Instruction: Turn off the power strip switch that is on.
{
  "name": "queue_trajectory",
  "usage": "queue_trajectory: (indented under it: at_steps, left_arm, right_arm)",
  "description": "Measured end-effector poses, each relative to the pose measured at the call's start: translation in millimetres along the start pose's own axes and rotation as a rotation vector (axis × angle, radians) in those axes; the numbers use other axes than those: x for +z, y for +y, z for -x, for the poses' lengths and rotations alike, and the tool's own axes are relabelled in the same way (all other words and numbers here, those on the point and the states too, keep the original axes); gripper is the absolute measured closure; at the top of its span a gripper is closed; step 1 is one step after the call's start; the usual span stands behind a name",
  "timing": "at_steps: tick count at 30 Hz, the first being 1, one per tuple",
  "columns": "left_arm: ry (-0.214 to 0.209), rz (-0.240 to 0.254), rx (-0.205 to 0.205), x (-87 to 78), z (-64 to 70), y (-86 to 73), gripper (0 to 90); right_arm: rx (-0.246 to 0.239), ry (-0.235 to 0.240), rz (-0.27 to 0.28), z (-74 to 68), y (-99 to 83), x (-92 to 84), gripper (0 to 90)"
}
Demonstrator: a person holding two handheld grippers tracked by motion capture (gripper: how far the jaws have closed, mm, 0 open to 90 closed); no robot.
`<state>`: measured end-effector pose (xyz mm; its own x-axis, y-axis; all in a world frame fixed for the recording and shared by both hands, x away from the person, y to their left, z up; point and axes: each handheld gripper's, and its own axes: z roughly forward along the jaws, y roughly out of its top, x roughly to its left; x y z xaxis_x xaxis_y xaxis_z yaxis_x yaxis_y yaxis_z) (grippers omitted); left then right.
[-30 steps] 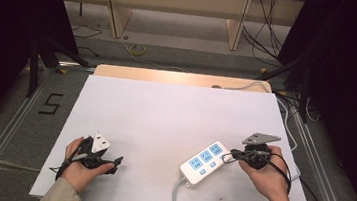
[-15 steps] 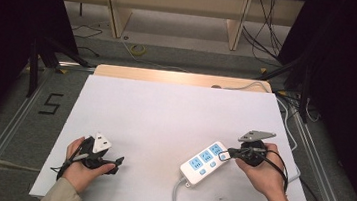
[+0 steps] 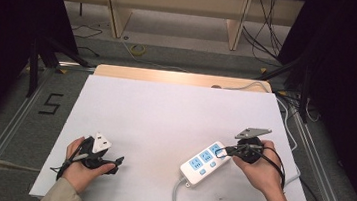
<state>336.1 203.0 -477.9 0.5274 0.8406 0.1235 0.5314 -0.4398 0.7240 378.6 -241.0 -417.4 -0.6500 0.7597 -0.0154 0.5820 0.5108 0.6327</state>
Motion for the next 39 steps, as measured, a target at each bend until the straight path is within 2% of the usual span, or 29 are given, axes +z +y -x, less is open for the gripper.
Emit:
queue_trajectory:
  at_steps: [20, 39]
  left_arm:
    - [0.000, 0.000, -0.005, -0.6, -0.2, 0.6, 15.8]
    - [0.002, 0.003, -0.002, 0.2, 0.5, 1.6, 15.7]
  right_arm:
    - [-0.001, 0.019, -0.055, -2.2, 12.3, 3.5, 90.0]
    - [-0.030, 0.038, -0.108, -0.9, 17.8, 11.0, 90.0]
